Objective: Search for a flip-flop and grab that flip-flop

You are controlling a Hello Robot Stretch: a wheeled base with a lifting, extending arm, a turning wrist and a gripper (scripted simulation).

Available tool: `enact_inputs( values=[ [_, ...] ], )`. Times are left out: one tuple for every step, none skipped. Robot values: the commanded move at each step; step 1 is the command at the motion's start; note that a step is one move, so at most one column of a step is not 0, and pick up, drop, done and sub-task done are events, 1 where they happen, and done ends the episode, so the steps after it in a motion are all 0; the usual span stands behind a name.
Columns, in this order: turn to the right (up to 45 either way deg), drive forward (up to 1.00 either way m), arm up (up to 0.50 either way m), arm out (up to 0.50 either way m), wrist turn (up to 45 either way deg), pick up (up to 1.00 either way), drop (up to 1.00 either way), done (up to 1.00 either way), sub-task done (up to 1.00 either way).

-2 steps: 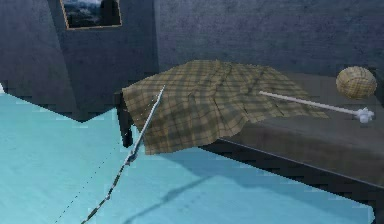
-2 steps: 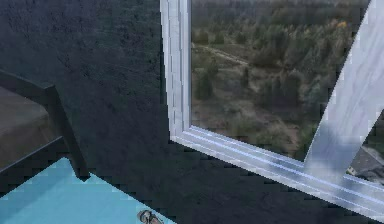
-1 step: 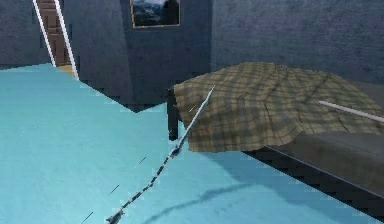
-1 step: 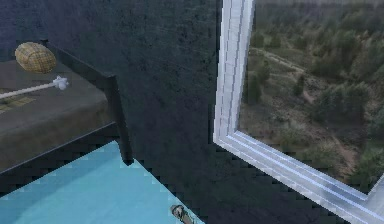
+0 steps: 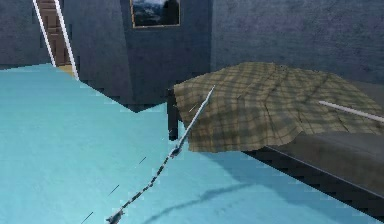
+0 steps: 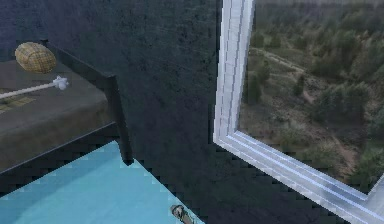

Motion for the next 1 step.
enact_inputs(
  values=[
    [0.0,0.0,0.0,0.46,0.0,0.0,0.0,0.0,0.0]
  ],
)
